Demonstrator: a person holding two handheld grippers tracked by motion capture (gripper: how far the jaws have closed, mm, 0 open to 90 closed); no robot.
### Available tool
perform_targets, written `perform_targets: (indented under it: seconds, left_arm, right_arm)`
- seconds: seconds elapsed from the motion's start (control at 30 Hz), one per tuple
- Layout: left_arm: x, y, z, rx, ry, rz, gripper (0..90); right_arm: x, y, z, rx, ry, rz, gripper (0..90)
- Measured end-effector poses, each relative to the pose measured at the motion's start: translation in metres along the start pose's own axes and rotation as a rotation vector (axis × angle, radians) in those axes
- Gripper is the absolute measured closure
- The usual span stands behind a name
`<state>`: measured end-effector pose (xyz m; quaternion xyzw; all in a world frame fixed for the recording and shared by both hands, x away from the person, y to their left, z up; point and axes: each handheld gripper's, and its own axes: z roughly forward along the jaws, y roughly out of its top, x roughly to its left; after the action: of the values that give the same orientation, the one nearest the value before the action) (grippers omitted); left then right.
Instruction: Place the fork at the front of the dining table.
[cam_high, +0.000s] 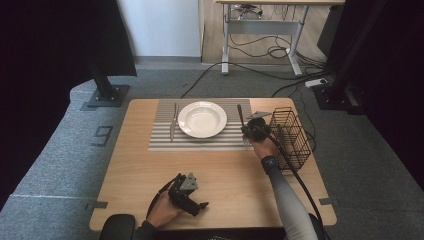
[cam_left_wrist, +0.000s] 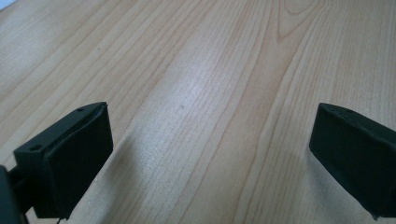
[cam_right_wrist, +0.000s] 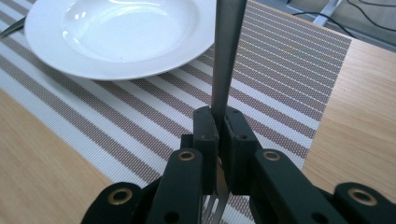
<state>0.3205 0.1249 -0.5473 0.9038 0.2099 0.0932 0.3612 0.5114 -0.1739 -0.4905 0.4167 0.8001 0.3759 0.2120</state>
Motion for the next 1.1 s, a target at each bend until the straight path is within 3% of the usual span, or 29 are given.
perform_targets:
  seconds: [0.2, 0.63, 0.87, 1.1]
  left_arm:
    - [-0.002, 0.001, 0.003, 0.034, -0.003, 0.017, 1.4]
    - [-0.002, 0.000, 0.002, 0.036, -0.016, 0.016, 3.2]
    - [-0.001, 0.000, 0.002, 0.037, -0.022, 0.012, 3.5]
    - [-0.001, 0.000, 0.003, 0.037, -0.026, 0.005, 3.8]
  right_arm:
    - [-0.006, 0.003, 0.015, 0.022, -0.011, 0.006, 84.5]
    - [-0.015, 0.003, 0.042, 0.064, -0.028, 0.009, 84.8]
    - [-0.022, -0.002, 0.050, 0.074, -0.033, 0.057, 85.1]
    - [-0.028, -0.003, 0.058, 0.094, -0.051, 0.064, 85.3]
